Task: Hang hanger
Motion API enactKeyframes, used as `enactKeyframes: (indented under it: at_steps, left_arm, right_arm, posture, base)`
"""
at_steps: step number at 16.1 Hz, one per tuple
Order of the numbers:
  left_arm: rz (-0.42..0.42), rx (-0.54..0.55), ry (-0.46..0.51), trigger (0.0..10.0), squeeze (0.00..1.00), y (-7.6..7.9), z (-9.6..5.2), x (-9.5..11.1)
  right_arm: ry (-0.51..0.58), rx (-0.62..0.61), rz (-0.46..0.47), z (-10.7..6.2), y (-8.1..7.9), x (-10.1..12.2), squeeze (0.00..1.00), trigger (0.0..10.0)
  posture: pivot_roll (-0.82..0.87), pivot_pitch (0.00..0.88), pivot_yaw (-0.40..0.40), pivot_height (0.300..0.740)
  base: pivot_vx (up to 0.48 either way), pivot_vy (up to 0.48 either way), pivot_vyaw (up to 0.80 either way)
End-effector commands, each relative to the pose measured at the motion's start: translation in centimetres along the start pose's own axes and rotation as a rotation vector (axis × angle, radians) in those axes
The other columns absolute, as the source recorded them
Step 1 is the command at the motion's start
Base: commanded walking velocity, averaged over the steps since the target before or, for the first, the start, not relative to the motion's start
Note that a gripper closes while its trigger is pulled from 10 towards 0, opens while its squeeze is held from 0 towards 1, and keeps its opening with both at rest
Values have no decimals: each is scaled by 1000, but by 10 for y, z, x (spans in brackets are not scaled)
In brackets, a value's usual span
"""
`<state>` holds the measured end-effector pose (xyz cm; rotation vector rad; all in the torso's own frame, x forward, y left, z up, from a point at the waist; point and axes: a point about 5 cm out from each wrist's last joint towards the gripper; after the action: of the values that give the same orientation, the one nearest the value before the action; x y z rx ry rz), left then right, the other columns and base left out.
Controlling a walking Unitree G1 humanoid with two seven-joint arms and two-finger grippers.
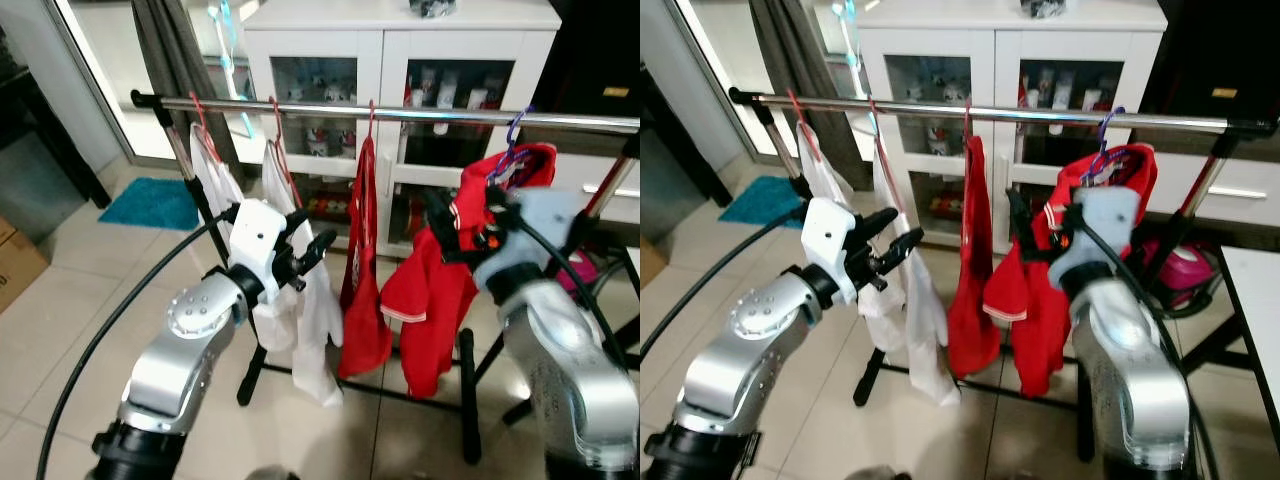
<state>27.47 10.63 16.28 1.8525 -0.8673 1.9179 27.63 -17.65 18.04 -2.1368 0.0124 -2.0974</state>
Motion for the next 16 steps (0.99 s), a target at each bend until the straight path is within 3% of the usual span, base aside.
enactKeyframes:
  at_steps: [1, 5, 6, 9, 10, 11, 12, 16]
  left_arm:
    - [32, -19, -8, 10000, 0, -1, -1, 1]
    - [61, -73, -26, 10000, 0, 1, -3, -1]
    - [71, -96, -32, 10000, 0, 2, -4, -2]
    - [81, -126, -40, 10000, 0, 5, -6, -4]
    - [85, -135, -43, 10000, 0, 6, -6, -4]
    - [88, -141, -45, 10000, 0, 7, -6, -4]
    - [89, -147, -46, 10000, 0, 8, -6, -4]
    - [89, -152, -44, 10000, 0, 9, -8, -4]
  right_arm:
    - [-35, -47, 1, 3, 8, -1, 1000, 10000]
    - [-97, -105, 0, 19, 20, 1, 1000, 10000]
    - [-107, -150, 1, 32, 21, 3, 1000, 10000]
    - [-113, -259, 21, 49, 29, 7, 1000, 10000]
    - [-114, -318, 25, 55, 35, 8, 867, 10000]
    - [-114, -357, 28, 59, 40, 9, 867, 10000]
    - [-112, -391, 30, 63, 45, 12, 0, 10000]
    - [-87, -465, 55, 82, 59, 24, 0, 10000]
  posture:
    - [30, 38, 100, 740]
    - [33, 40, 96, 740]
    - [36, 39, 93, 740]
    - [41, 39, 87, 740]
    - [44, 40, 84, 740]
    - [43, 39, 81, 740]
    - [44, 40, 80, 740]
    - [45, 46, 65, 740]
  base:
    - [0, 0, 0]
    - [0, 0, 0]
    - [0, 0, 0]
    - [0, 0, 0]
    - [0, 0, 0]
    - [0, 0, 0]
    - [0, 0, 0]
    - [0, 0, 0]
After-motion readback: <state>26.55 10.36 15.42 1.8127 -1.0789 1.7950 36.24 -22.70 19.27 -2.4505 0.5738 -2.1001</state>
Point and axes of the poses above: a point about 5 cm out from each wrist's last joint towards the gripper, its own z axis pointing out of the wrist towards the gripper, its own x axis along the axis of the wrist's last joint, y = z × x, and after that the axes turned 5 degrees about z, right-handed
